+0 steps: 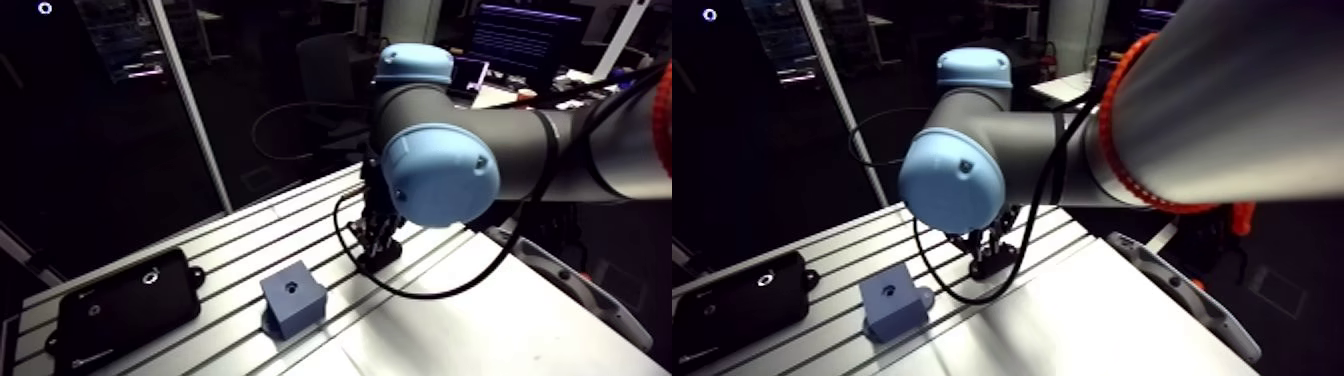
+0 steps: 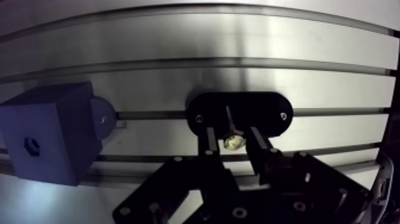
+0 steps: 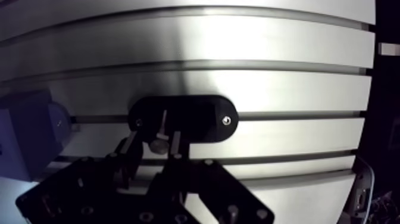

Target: Pick up the M10 bolt and insert it into the hex recess until seated.

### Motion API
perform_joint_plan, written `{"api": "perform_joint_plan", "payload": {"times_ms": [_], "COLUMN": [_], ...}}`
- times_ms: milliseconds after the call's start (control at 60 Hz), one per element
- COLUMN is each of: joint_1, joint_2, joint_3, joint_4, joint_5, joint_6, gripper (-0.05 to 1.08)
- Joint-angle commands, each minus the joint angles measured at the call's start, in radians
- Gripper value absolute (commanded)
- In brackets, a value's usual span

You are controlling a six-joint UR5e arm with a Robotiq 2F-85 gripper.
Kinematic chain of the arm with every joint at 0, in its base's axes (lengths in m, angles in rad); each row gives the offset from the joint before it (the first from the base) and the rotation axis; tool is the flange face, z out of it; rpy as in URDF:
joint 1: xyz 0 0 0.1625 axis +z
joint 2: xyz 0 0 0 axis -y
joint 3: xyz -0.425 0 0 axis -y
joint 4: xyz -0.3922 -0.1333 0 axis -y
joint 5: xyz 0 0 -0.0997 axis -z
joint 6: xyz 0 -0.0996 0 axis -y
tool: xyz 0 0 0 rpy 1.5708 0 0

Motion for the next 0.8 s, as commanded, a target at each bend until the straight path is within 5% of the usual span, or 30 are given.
{"api": "perform_joint_plan", "payload": {"times_ms": [17, 800], "joint_1": [0.000, 0.000], "joint_2": [0.000, 0.004], "joint_3": [-0.003, -0.005], "joint_4": [0.000, 0.000], "joint_5": [0.000, -0.014], "joint_6": [-0.001, 0.000], "gripper": [0.62, 0.66]}}
